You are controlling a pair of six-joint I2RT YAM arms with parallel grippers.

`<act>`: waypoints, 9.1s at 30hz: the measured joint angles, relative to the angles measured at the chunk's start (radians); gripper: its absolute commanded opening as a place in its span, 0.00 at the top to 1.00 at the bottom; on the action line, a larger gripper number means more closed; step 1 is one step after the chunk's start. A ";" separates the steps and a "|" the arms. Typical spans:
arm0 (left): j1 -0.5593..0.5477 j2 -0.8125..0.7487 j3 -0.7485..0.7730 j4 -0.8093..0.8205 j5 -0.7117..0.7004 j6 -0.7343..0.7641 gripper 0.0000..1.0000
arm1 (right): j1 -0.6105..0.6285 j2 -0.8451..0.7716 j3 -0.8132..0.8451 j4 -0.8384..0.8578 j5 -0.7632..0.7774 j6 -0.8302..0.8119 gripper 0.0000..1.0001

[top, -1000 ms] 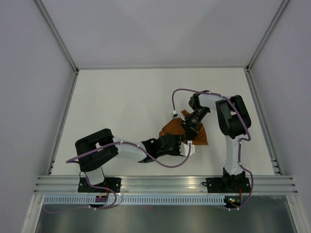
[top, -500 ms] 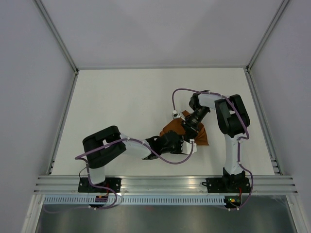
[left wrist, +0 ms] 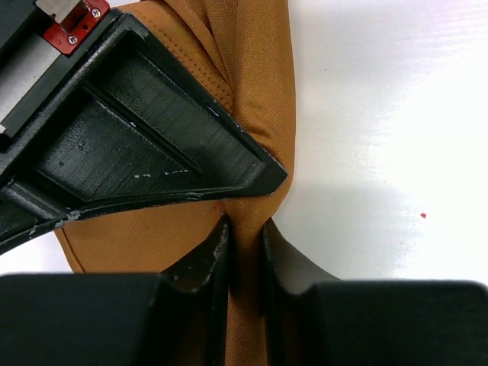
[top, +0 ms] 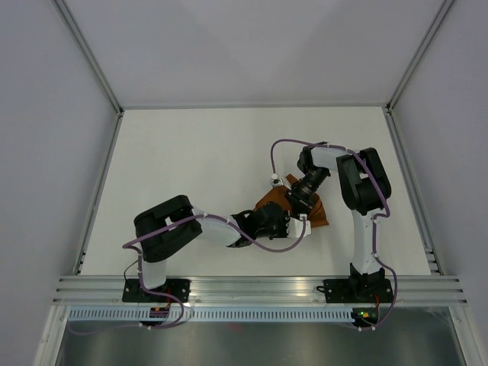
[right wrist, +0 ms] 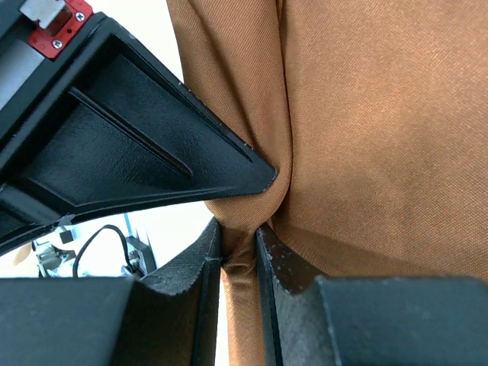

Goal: Fold the napkin, place the utensils inside, and roll it up
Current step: Roll the napkin with the utensil

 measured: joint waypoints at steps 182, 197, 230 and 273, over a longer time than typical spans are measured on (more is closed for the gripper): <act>-0.006 -0.035 -0.010 -0.055 -0.011 0.006 0.91 | -0.003 -0.098 -0.152 0.203 -0.094 0.089 0.71; 0.046 0.007 0.108 -0.184 0.108 -0.054 0.98 | -0.039 -0.234 -0.173 0.312 0.010 0.163 0.45; 0.280 0.315 0.687 -0.783 0.606 -0.389 0.96 | -0.343 -1.043 -0.571 0.729 0.002 0.306 0.32; 0.395 0.480 0.818 -1.116 0.969 -0.483 0.71 | 0.264 -0.808 -0.826 1.109 0.409 0.249 0.65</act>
